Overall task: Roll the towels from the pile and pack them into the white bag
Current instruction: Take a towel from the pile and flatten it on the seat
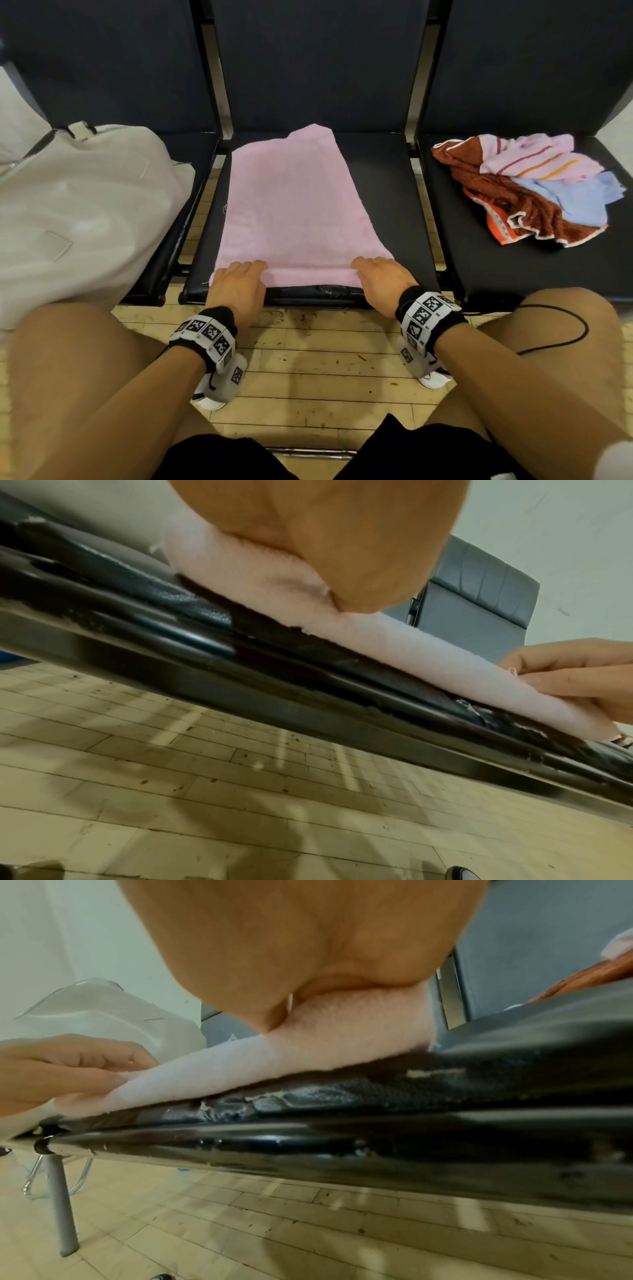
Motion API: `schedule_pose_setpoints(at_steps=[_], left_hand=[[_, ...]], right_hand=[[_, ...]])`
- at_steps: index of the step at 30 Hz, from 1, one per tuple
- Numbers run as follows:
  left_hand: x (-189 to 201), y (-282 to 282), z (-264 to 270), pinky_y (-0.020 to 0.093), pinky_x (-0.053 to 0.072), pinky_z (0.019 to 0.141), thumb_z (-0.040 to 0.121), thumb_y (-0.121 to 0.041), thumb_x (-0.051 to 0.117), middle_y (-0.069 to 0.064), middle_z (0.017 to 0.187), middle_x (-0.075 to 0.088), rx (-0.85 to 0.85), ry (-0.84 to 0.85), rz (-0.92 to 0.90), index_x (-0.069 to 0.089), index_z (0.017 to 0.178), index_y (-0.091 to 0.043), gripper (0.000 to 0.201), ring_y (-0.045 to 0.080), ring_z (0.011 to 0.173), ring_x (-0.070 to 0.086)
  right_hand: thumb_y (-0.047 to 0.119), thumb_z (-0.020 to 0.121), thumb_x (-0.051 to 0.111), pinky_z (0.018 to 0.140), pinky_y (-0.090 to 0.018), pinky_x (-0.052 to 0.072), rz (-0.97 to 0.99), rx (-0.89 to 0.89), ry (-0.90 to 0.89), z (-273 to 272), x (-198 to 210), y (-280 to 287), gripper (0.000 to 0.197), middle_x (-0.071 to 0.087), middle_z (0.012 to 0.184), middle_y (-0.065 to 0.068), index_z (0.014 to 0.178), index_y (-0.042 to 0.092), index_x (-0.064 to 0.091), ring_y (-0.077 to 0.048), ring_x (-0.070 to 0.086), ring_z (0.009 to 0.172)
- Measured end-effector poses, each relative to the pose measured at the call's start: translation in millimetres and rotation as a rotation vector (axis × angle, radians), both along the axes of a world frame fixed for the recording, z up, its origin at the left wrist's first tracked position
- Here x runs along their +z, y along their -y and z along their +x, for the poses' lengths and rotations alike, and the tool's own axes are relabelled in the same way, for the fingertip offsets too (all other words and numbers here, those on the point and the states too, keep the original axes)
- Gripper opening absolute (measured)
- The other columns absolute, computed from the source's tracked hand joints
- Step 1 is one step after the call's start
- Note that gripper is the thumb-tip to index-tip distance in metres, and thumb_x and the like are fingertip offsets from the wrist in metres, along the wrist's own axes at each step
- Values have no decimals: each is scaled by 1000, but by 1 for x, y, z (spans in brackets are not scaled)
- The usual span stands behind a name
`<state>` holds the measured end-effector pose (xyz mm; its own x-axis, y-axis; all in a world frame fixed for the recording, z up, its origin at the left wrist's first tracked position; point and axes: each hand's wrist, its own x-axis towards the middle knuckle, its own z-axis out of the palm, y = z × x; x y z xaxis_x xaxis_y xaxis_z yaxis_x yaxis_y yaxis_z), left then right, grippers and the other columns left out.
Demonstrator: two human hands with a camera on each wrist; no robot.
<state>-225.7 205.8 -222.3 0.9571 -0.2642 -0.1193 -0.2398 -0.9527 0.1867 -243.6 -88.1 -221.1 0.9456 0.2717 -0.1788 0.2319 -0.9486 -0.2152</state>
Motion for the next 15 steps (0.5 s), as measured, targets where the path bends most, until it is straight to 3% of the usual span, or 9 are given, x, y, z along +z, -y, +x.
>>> schedule_pose_setpoints(at_steps=[3, 6, 9, 11, 12, 15], left_hand=[[1, 4, -5, 40, 38, 97, 98, -19, 41, 1, 119, 63, 16, -38, 2, 44, 138, -21, 40, 26, 99, 57], [0, 2, -5, 43, 37, 99, 97, -22, 48, 1, 125, 58, 37, 10, -4, 49, 136, -22, 39, 26, 107, 54], [-3, -3, -1, 50, 39, 94, 87, -14, 65, 6, 119, 59, 24, 164, -14, 64, 117, -19, 30, 30, 109, 53], [-2, -1, -1, 45, 44, 85, 88, -13, 64, 6, 111, 61, -33, 184, -9, 65, 107, -16, 19, 30, 99, 54], [-1, 1, -2, 42, 45, 81, 93, -18, 57, 5, 107, 62, -63, 179, -11, 65, 105, -16, 14, 29, 95, 55], [-3, 5, -9, 40, 45, 78, 94, -43, 41, 0, 104, 65, -114, 113, -27, 66, 103, -19, 36, 26, 92, 55]], right_hand=[[12, 97, 38, 63, -37, 49, 24, -15, -51, -4, 2, 0, 25, 60, 85, -1, 119, 19, 48, -26, 56, 72], [20, 98, 44, 74, -38, 50, 102, -42, 45, -3, -1, 2, 21, 62, 98, 0, 116, 18, 55, -26, 58, 84], [2, 77, 67, 76, -36, 46, 22, 14, 197, 1, -6, 3, 26, 65, 99, -1, 98, 16, 68, -26, 59, 89], [-6, 65, 70, 74, -35, 47, -15, 67, 217, 1, -7, 0, 34, 68, 97, -3, 92, 14, 72, -26, 59, 86], [-3, 71, 67, 77, -36, 47, -27, 95, 193, -1, -6, -4, 31, 68, 101, -3, 97, 14, 72, -26, 58, 90], [25, 90, 54, 92, -36, 42, 9, 71, 113, -8, -6, -10, 32, 62, 119, 0, 119, 16, 64, -24, 52, 107]])
